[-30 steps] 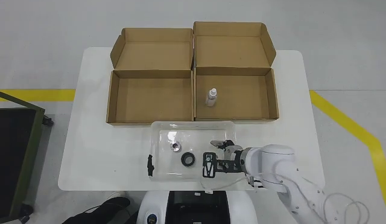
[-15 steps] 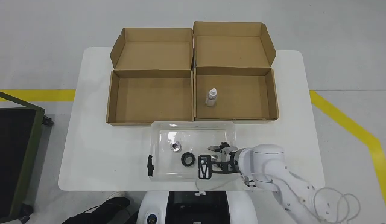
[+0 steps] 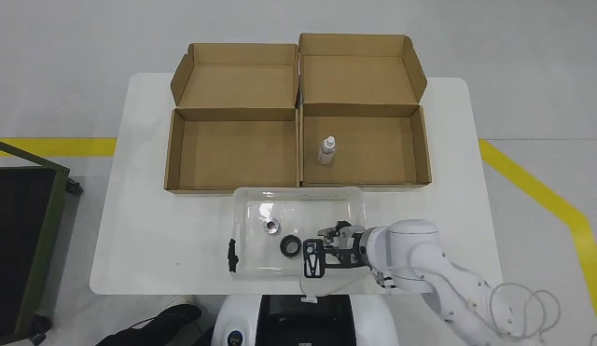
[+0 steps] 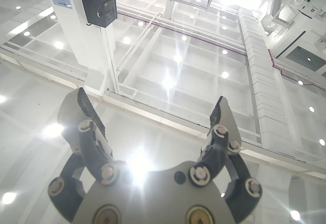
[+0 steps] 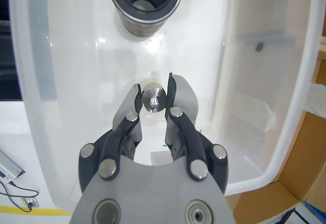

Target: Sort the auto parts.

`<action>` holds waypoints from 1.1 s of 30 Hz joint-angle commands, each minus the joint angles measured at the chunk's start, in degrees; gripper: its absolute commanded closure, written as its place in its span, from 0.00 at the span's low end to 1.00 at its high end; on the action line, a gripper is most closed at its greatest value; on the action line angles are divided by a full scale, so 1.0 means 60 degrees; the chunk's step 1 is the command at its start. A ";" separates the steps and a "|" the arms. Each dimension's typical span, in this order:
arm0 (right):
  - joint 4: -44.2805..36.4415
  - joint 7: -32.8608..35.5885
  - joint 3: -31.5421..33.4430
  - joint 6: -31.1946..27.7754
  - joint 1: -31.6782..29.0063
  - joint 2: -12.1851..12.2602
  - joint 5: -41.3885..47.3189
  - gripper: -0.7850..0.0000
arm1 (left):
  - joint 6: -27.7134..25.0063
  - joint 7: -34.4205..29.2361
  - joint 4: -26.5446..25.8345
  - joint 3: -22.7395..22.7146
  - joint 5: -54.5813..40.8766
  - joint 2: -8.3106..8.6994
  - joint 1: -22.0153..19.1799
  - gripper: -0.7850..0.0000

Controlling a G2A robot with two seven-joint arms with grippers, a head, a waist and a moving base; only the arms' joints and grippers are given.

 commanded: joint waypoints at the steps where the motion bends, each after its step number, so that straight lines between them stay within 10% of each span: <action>1: -0.0170 -0.0027 0.0094 0.0062 0.0021 0.0012 0.0184 1.00 | 0.0000 0.0000 0.0000 0.0000 0.0000 0.0000 0.0000 0.00; 10: -0.0898 -0.1545 0.0825 0.0954 -0.0224 0.0088 0.0070 1.00 | 0.0000 0.0000 0.0000 0.0000 0.0000 0.0000 0.0000 0.00; 33: -0.0973 -1.0064 0.2018 0.4068 -0.1294 -0.0174 0.1954 1.00 | 0.0000 0.0000 0.0000 0.0000 0.0000 0.0000 0.0000 0.00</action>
